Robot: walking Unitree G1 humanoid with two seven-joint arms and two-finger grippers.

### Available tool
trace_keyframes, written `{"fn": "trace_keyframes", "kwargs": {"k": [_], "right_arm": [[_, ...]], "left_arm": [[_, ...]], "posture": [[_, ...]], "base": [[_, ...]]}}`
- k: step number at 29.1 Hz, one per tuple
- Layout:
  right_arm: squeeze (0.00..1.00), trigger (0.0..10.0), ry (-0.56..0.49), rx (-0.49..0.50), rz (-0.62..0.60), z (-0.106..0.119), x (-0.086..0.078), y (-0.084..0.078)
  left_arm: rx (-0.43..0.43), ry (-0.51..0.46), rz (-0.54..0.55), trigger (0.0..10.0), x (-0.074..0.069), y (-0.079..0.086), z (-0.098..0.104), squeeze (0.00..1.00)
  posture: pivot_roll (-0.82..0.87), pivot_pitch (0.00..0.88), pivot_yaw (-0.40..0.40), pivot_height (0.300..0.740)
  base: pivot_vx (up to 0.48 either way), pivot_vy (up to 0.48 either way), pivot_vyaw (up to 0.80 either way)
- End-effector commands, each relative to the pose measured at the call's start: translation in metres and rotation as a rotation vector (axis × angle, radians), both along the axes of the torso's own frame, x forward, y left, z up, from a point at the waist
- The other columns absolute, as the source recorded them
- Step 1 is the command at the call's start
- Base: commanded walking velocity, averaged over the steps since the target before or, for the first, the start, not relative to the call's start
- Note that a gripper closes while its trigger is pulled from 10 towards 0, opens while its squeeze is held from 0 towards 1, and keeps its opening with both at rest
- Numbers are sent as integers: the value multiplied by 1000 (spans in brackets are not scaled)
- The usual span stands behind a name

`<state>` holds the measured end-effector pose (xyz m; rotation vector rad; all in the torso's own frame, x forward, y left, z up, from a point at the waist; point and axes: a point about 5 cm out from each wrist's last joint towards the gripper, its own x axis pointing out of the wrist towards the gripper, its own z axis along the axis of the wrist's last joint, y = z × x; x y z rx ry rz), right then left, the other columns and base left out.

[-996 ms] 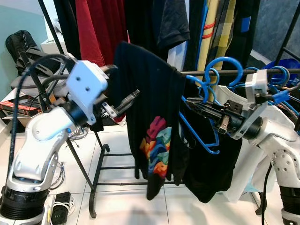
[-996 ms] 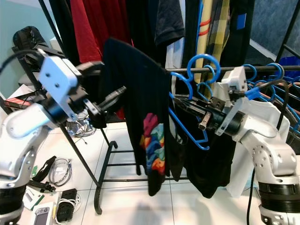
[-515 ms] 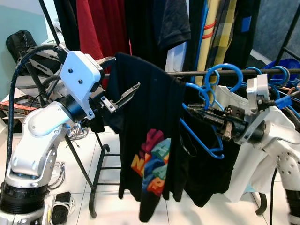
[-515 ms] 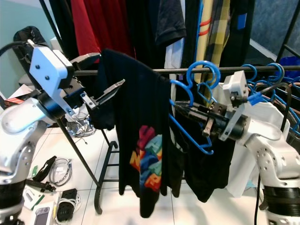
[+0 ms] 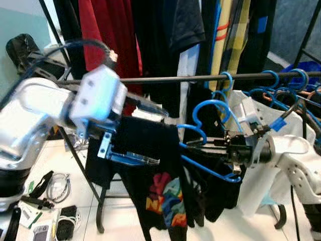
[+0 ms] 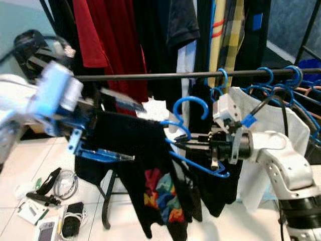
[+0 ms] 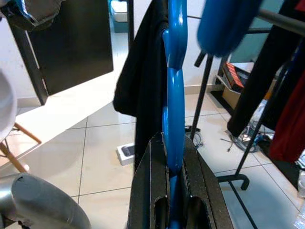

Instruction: Hang hanger

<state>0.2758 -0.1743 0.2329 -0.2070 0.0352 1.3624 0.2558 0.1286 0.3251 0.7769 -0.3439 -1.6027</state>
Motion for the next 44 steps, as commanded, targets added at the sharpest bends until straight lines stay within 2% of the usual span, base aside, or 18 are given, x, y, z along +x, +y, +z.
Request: {"fn": "trace_keyframes", "kwargs": {"k": [1, 4, 9, 14, 17, 22, 30, 31, 32, 33, 34, 38, 39, 40, 41, 42, 43, 44], "right_arm": [[0, 10000, -32, -9, 49, 3, -1, 10], [0, 10000, -30, -19, 86, 1, -3, 19], [0, 10000, -27, -26, 110, -1, -5, 24], [0, 10000, -21, -45, 137, -5, -7, 29], [0, 10000, -28, -65, 144, -8, -7, 33], [0, 10000, -35, -75, 142, -9, -6, 34], [0, 10000, -41, -79, 136, -8, -5, 34], [0, 10000, -44, -81, 133, -8, -4, 34], [0, 10000, -44, -81, 133, -8, -4, 34], [0, 10000, -48, -81, 130, -7, -4, 34], [0, 10000, -52, -78, 127, -7, -3, 34], [0, 10000, -62, -67, 121, -5, -2, 36], [0, 10000, -64, -65, 122, -4, -2, 36], [0, 10000, -65, -63, 123, -4, -2, 37], [0, 10000, -66, -62, 122, -4, -2, 37], [0, 10000, -66, -62, 122, -4, -2, 37], [0, 10000, -68, -62, 121, -3, -1, 37], [0, 10000, -69, -61, 120, -3, -1, 37]], "left_arm": [[58, -33, 16, 10000, 7, -1, 1, 0], [57, -72, 51, 10000, 19, -8, -1, 0], [12, -95, 84, 10000, 26, -12, 5, 0], [18, -31, 103, 10000, 30, -7, 6, 0], [77, 143, 104, 10000, 27, -2, -9, 0], [109, 252, 95, 10000, 28, 4, -16, 0], [100, 308, 98, 10000, 31, 8, -20, 0], [91, 312, 108, 9255, 34, 7, -21, 0], [91, 312, 108, 9255, 34, 7, -21, 0], [95, 322, 117, 2157, 35, 5, -25, 0], [103, 350, 119, 0, 34, 1, -32, 0], [123, 400, 118, 0, 31, -6, -47, 0], [124, 402, 125, 7804, 31, -7, -48, 0], [124, 403, 131, 7804, 32, -8, -49, 0], [134, 401, 133, 9020, 32, -7, -51, 0], [134, 401, 133, 9020, 32, -7, -51, 0], [142, 402, 133, 10000, 32, -7, -53, 0], [144, 404, 133, 4667, 31, -7, -54, 0]], "posture": [[-70, 0, 86, 740], [-70, 0, 92, 740], [-69, 0, 93, 740], [-69, 0, 93, 740], [-67, 0, 95, 740], [-67, 0, 96, 740], [-69, 0, 96, 740], [-70, 0, 96, 740], [-70, 0, 96, 740], [-71, 0, 96, 740], [-71, 0, 97, 740], [-72, 0, 97, 740], [-75, 0, 99, 740], [-75, 0, 99, 740], [-76, 0, 97, 740], [-76, 0, 97, 740], [-75, 0, 98, 740], [-75, 0, 98, 740]], "base": [[0, 0, 0], [0, 0, 0], [0, 0, 0], [0, 0, 0], [0, 0, 0], [0, 0, 0], [0, 0, 0], [0, 0, 0], [0, 0, 0], [0, 0, 0], [0, 0, 0], [0, 0, 0], [0, 0, 0], [0, 0, 0], [0, 0, 0], [0, 0, 0], [0, 0, 0], [0, 0, 0]]}}
